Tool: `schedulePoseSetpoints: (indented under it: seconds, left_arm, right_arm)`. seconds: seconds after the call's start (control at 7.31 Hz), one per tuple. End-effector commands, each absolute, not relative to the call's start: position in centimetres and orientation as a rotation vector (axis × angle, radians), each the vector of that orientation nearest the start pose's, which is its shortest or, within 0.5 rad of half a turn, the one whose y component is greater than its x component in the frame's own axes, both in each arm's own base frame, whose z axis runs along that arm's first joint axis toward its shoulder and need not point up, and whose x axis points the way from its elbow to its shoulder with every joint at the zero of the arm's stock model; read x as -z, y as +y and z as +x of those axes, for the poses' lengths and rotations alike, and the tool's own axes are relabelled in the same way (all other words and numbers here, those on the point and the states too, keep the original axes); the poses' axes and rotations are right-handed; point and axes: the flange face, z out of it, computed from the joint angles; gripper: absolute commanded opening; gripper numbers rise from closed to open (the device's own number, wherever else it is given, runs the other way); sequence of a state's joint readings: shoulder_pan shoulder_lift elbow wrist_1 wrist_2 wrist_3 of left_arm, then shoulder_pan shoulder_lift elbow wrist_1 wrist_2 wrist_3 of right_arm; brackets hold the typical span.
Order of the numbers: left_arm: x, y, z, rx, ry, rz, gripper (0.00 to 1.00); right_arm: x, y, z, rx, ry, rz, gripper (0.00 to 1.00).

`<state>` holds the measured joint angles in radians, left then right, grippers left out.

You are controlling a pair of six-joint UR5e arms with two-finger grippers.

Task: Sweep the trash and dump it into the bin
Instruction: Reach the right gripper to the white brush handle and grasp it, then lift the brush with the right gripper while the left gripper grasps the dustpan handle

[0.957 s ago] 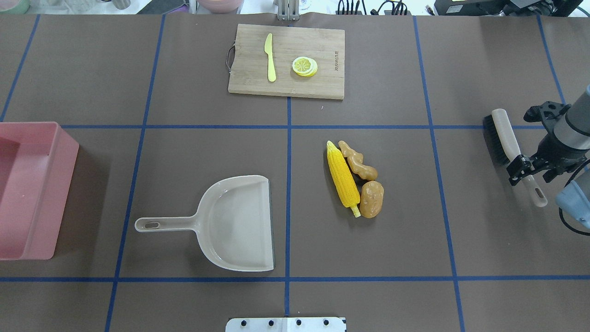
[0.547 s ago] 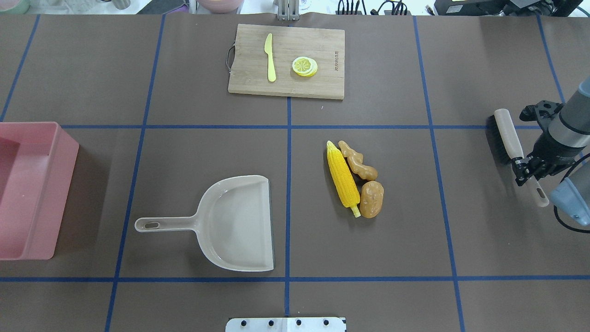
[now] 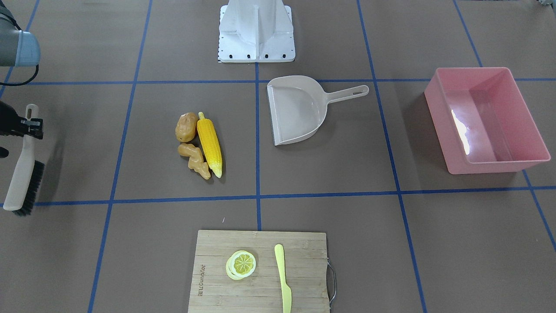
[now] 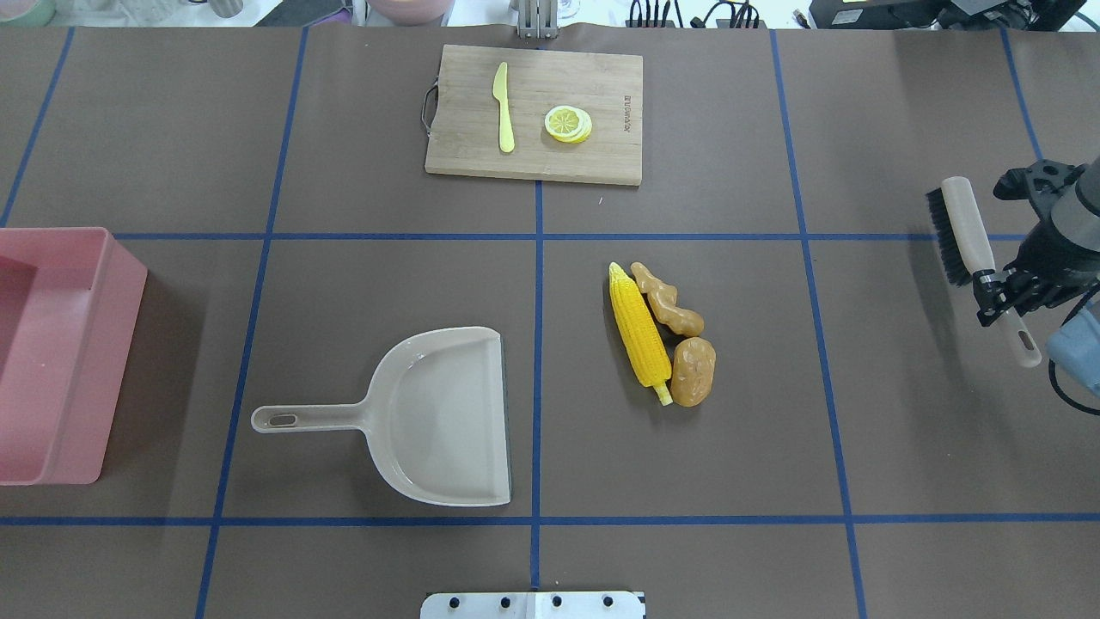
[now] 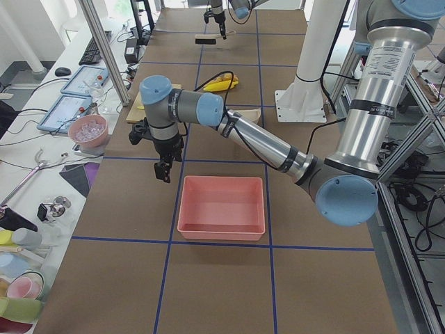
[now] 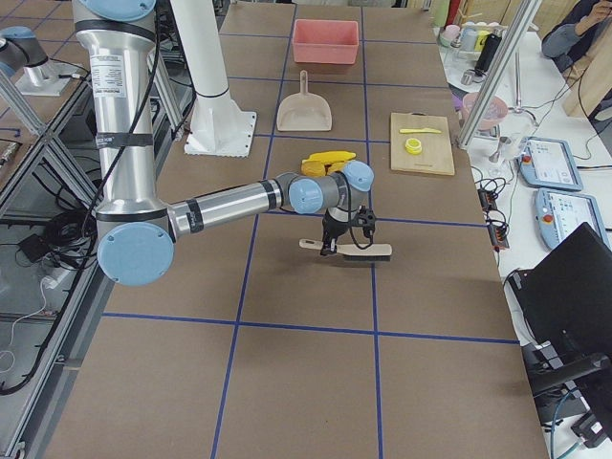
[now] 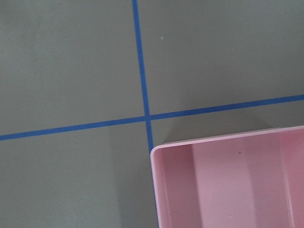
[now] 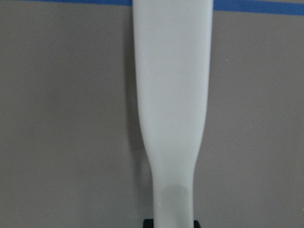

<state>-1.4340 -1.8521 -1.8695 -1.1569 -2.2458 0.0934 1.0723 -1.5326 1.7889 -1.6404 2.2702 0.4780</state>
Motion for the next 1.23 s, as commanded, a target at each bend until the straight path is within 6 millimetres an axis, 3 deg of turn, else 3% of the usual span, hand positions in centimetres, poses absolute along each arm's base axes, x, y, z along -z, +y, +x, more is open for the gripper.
schedulePoseSetpoints:
  seconds: [0.0,0.27,0.41,0.55,0.82,0.96,1.09]
  left_arm:
    - [-33.8,-56.7,7.1,-0.45,0.638,0.254,0.98]
    - [-31.0,-54.4,16.1,-0.706,0.624,0.349,0.98]
    - [-29.7,-51.8,21.6,-0.812,0.565,0.365,0.98]
    - [-29.2,-49.3,26.4,-0.91,0.53,0.373,0.98]
    - [-28.2,-46.2,31.5,-1.023,0.486,0.422,0.98]
    - [-26.8,-44.2,34.7,-1.094,0.522,0.476,0.98]
    - [-26.2,-42.4,37.1,-1.15,0.548,0.518,0.98]
  right_arm:
    - [-51.5,-48.5,-15.2,0.049,-0.727,-0.099,0.0]
    - [-50.8,-48.4,-13.9,0.027,-0.739,-0.083,0.0]
    - [-50.5,-48.4,-12.3,0.004,-0.764,-0.078,0.0]
    - [-51.0,-46.7,-10.4,-0.02,-0.817,-0.107,0.0]
    - [-50.0,-46.9,-7.7,-0.081,-0.866,-0.103,0.0]
    - [-48.3,-46.0,-6.3,-0.089,-0.879,-0.062,0.0]
    - [-46.6,-45.9,-6.3,-0.062,-0.903,-0.027,0.0]
